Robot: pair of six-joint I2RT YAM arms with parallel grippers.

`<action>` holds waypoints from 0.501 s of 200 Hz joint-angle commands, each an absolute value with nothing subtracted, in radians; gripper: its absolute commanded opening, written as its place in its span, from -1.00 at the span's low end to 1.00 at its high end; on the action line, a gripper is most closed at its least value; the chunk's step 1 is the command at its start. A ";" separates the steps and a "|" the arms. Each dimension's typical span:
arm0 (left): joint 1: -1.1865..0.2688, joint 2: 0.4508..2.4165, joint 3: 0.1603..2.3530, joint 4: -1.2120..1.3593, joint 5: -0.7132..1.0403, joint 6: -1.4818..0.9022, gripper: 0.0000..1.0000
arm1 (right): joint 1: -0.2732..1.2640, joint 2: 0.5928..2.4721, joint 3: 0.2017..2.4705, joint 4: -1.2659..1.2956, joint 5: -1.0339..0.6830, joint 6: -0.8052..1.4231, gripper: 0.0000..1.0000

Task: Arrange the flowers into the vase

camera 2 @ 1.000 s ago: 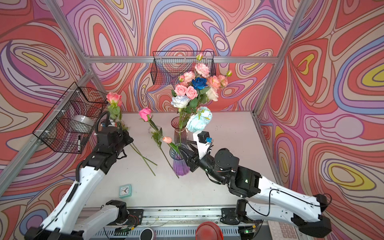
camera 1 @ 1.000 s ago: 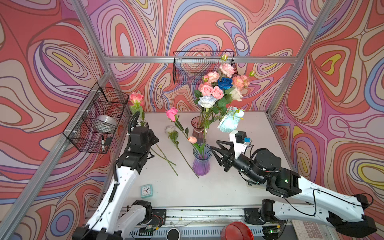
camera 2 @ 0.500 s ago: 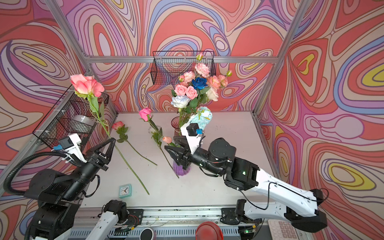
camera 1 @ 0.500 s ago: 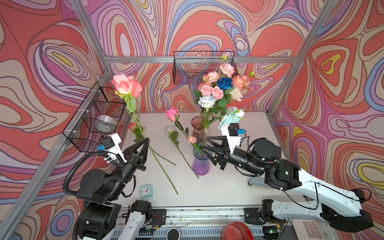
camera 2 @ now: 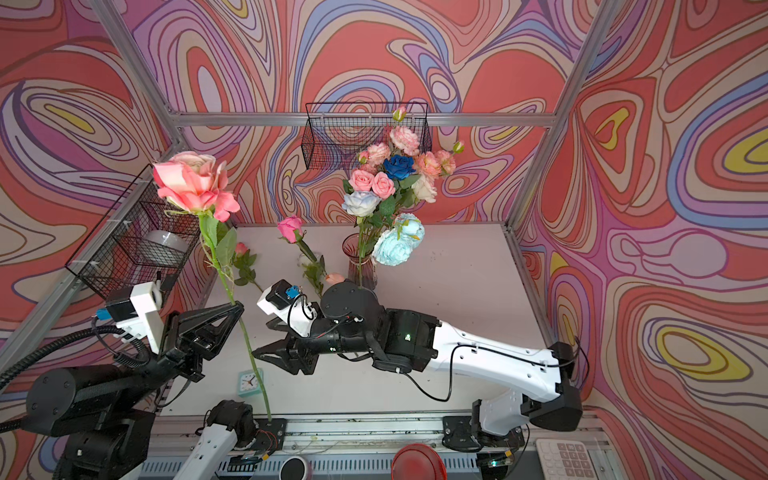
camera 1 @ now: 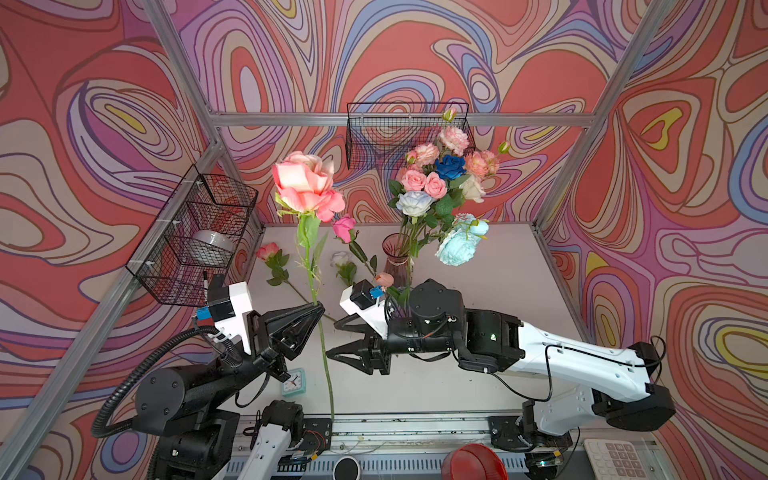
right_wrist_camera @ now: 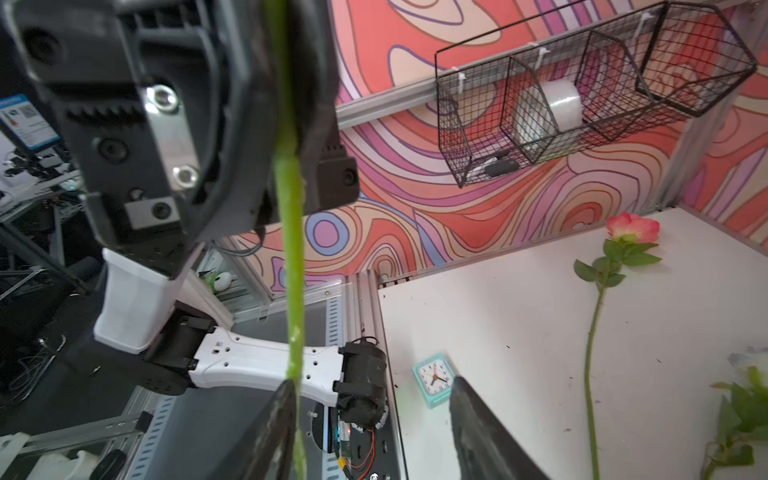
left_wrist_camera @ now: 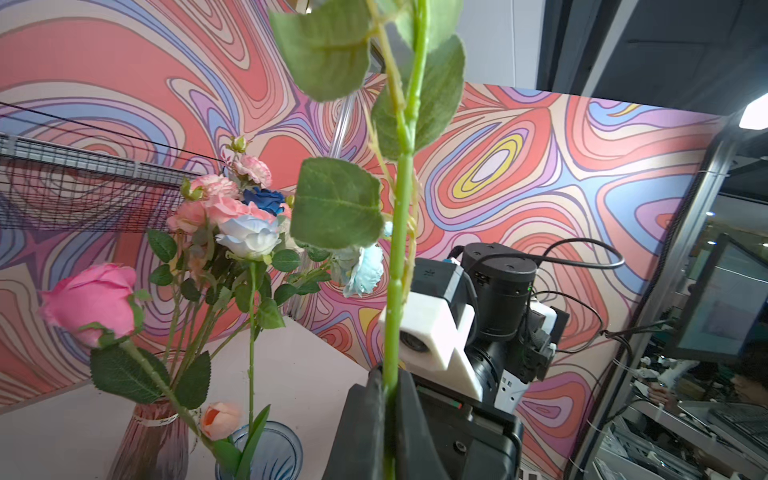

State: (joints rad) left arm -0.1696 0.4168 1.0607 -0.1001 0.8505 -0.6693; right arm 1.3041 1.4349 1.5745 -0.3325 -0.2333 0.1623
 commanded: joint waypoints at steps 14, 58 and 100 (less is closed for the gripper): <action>-0.173 0.459 1.032 0.059 0.953 -0.754 -1.00 | 1.310 1.424 1.599 -0.276 -0.304 0.172 0.11; -0.173 0.503 1.002 0.208 1.023 -0.863 -1.00 | 1.310 1.404 1.585 -0.265 -0.302 0.172 0.10; -0.173 0.538 0.984 0.311 1.037 -0.954 -0.83 | 1.310 1.366 1.543 -0.229 -0.245 0.179 -1.00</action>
State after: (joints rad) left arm -0.1711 0.5343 0.9909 0.1959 1.0164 -0.8822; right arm 1.3056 1.4181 1.5776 -0.2657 -0.2771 0.1734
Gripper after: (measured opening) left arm 0.071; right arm 0.131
